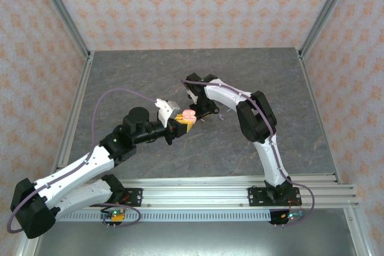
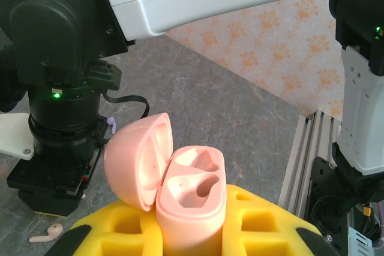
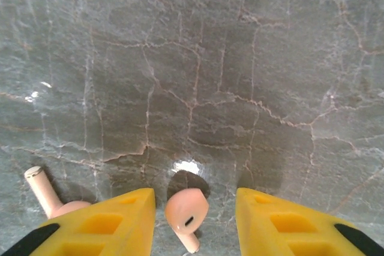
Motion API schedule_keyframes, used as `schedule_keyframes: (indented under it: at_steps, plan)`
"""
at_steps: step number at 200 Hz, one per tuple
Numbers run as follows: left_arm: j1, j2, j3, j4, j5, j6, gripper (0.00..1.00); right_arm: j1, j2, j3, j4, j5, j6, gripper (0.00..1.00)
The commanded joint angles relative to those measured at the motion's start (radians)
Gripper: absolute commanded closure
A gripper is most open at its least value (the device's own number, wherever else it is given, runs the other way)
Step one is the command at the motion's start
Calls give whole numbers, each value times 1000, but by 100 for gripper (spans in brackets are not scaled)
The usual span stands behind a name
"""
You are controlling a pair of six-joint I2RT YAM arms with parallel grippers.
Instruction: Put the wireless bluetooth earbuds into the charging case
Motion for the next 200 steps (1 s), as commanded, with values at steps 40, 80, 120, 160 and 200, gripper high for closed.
schedule_keyframes:
  at_steps: [40, 80, 120, 160, 200]
  plan:
    - [-3, -12, 21, -9, -10, -2, 96, 8, 22, 28, 2, 117, 88, 72]
    - [-3, -13, 17, -12, -10, -4, 96, 8, 9, 17, -7, 186, 172, 76]
    - [-3, -15, 17, -11, -9, -5, 96, -10, -4, -9, -13, 224, 255, 76]
    - [-3, -16, 13, -10, -9, -7, 96, -18, -17, -38, 2, 162, 224, 70]
    - [-4, -16, 12, -10, -11, -8, 96, -18, 2, -29, -16, 126, 173, 65]
